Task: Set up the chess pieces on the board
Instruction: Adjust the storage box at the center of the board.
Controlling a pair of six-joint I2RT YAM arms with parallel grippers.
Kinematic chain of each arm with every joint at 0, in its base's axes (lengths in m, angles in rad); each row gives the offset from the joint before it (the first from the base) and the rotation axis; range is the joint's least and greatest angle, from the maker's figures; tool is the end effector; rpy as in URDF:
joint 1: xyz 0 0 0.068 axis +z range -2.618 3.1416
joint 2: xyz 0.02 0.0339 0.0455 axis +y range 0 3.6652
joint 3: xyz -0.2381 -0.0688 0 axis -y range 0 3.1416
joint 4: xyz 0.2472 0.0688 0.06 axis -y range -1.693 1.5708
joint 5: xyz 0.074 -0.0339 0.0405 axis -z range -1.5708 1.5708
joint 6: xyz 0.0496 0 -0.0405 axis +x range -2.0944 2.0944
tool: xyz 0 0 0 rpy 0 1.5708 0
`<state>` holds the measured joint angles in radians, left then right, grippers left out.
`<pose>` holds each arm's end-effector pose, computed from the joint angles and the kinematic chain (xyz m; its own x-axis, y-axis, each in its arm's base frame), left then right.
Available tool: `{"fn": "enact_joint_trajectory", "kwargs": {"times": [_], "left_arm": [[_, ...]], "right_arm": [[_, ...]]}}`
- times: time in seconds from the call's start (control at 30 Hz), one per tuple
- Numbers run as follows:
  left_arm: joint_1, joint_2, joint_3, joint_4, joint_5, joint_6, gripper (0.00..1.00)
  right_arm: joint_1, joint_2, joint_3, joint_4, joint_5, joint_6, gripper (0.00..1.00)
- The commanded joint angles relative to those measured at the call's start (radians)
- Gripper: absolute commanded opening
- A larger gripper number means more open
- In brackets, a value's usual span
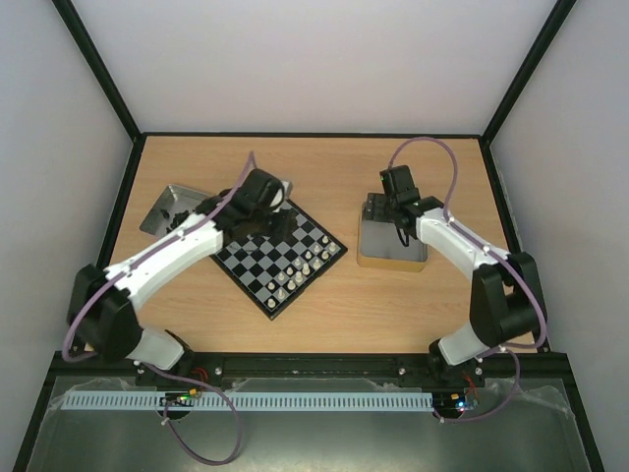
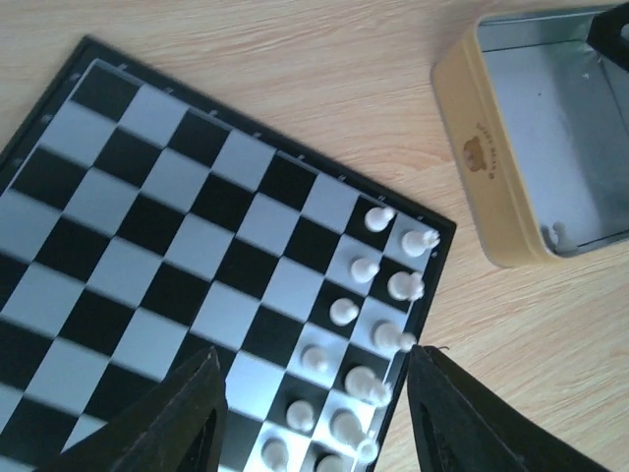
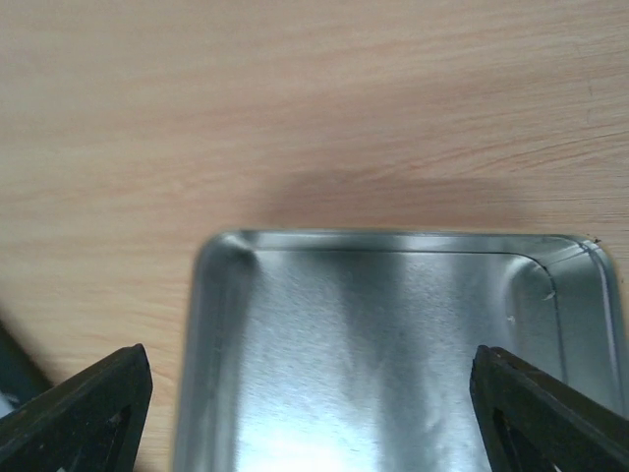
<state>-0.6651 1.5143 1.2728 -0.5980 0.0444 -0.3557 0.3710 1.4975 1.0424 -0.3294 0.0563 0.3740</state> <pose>0.2689 -0.2137 0.2584 -0.7718 0.1632 -0.6145 0.3958 0.8797 -0.2635 0.3164 0.1201 0.2089 -0.7316 0.1068 -0.6733 -0.0619 0.9732 0.2216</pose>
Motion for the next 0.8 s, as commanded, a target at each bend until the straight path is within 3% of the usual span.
{"fn": "enact_joint_trajectory", "kwargs": {"times": [0.0, 0.13, 0.3, 0.47, 0.77], "left_arm": [[0.055, -0.188, -0.184, 0.183, -0.035, -0.041, 0.55], [0.113, -0.367, -0.306, 0.247, -0.057, -0.056, 0.60], [0.151, -0.473, -0.366, 0.267, -0.054, -0.051, 0.63], [0.166, -0.484, -0.365, 0.260, -0.056, -0.040, 0.64], [0.174, -0.450, -0.346, 0.270, -0.032, -0.026, 0.64]], "right_arm": [[-0.022, 0.071, 0.064, -0.118, 0.018, -0.239, 0.87], [-0.024, 0.122, 0.101, -0.155, 0.016, -0.400, 0.88], [-0.030, 0.189, 0.170, -0.204, -0.010, -0.560, 0.88], [-0.032, 0.299, 0.290, -0.345, -0.028, -0.668, 0.87], [-0.060, 0.412, 0.395, -0.359, 0.046, -0.722, 0.84]]}}
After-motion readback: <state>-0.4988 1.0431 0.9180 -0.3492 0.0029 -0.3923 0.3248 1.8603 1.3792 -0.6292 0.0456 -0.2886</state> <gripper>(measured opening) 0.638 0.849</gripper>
